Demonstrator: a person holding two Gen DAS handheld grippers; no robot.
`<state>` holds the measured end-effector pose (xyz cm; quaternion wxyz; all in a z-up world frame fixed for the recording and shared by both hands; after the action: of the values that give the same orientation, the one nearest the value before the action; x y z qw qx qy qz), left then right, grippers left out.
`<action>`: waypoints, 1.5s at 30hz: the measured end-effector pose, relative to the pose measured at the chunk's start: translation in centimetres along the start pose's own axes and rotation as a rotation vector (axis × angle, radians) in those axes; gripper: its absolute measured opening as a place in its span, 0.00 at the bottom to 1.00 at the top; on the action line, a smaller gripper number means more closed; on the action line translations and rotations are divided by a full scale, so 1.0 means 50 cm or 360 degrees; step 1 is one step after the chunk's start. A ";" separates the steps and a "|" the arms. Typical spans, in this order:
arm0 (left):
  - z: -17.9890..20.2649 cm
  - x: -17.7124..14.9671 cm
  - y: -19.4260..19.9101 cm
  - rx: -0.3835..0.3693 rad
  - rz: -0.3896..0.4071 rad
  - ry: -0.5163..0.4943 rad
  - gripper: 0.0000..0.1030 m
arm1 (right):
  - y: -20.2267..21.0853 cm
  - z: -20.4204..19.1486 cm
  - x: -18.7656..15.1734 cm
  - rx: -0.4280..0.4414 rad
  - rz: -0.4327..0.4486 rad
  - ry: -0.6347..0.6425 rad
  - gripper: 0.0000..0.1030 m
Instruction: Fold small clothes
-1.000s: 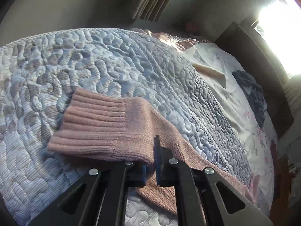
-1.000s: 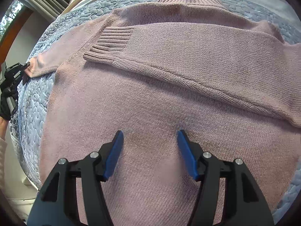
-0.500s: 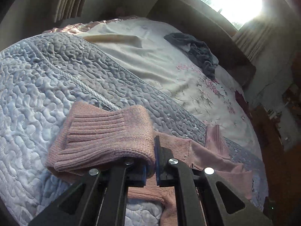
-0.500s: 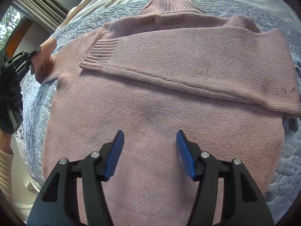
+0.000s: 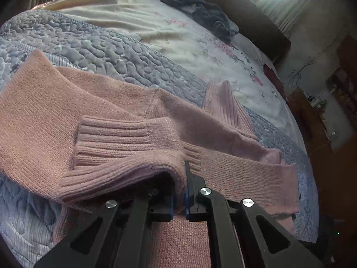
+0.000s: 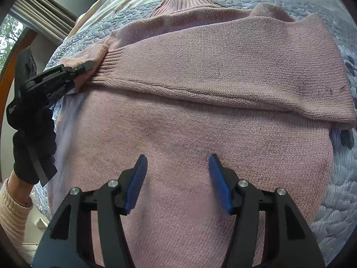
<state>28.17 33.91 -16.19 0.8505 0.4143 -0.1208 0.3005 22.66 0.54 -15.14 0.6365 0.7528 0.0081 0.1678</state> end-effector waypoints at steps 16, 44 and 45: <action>-0.089 0.051 0.263 0.0220 0.0116 -0.0212 0.12 | 0.021 -0.113 0.107 0.0076 -0.0010 0.0038 0.58; -0.199 0.071 0.256 0.0270 0.0090 -0.0028 0.27 | -0.028 -0.305 0.263 0.0383 -0.0028 0.0018 0.11; -0.193 0.074 0.255 0.0266 0.0096 -0.0039 0.27 | -0.011 -0.290 0.260 0.0380 -0.0004 0.0013 0.11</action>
<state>22.85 48.98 -12.49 0.8020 0.4838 -0.1180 0.3300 31.25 17.42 -10.58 0.5425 0.8225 0.0316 0.1677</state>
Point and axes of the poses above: each gripper's, at about its wrist camera, not at the fingertips, and y roughly against the way its jaws point, z to its right, x to its top, the point moved 2 cm from there along -y, roughly the way its jaws point, and after that the axes turned 13 degrees about -x, right-handed, at the moved point
